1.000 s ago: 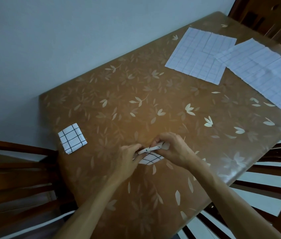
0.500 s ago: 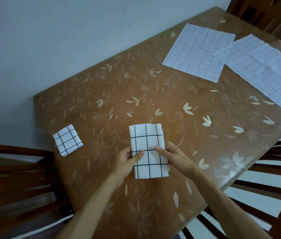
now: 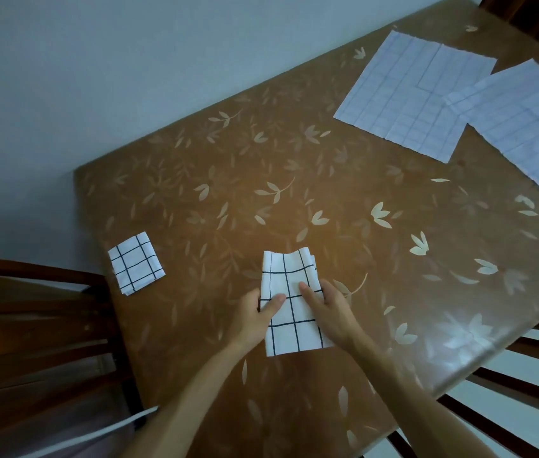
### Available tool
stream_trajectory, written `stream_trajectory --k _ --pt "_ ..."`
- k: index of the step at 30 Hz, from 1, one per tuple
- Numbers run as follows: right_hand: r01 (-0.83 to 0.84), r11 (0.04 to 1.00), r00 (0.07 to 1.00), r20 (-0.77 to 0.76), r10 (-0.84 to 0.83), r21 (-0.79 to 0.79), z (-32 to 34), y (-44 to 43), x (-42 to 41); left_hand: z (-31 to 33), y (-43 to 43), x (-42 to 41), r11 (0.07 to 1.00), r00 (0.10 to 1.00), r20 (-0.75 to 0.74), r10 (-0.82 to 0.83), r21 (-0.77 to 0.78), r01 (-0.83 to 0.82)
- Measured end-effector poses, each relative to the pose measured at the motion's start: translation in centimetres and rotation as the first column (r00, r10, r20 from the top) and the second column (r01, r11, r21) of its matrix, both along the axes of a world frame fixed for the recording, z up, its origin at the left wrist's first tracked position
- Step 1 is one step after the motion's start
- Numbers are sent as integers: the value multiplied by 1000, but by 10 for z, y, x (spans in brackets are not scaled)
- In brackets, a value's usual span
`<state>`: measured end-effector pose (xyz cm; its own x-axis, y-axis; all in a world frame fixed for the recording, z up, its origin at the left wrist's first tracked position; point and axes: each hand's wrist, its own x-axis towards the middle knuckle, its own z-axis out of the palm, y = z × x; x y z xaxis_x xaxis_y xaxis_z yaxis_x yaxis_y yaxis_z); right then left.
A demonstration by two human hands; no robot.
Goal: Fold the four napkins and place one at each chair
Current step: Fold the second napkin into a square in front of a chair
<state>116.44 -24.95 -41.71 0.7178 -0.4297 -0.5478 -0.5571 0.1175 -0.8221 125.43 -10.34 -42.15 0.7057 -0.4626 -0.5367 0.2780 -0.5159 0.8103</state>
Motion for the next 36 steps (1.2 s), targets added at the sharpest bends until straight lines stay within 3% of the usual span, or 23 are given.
stream_trajectory --k 4,9,12,15,19,23,27,30,36 --pt "30 999 999 -21 -29 15 -10 1 10 -4 -2 4 999 999 -15 40 28 -39" --pt "17 999 1000 -20 -16 34 -17 -10 17 -5 6 25 999 982 -189 -6 46 15" --pt "33 979 999 -22 -29 201 -22 -22 18 -5 11 38 1000 974 -227 -8 18 13" --pt "43 940 999 5 -48 339 -28 -33 20 -6 9 45 997 949 -308 71 -9 -78" --pt "28 938 998 46 -47 345 -23 -41 26 0 3 51 972 904 -398 153 -104 -211" --pt "4 959 999 33 -14 284 -21 -46 28 3 -3 53 987 951 -292 107 -85 -137" --pt "0 964 1000 -6 2 264 -22 -50 24 2 -7 50 1000 1000 12 16 5 -16" --pt "-30 988 999 -30 35 152 -29 -50 19 -4 -9 48 999 999 -8 -53 -3 53" --pt "-10 997 998 -65 15 82 -31 -56 2 -12 -33 39 996 998 30 -64 -61 66"
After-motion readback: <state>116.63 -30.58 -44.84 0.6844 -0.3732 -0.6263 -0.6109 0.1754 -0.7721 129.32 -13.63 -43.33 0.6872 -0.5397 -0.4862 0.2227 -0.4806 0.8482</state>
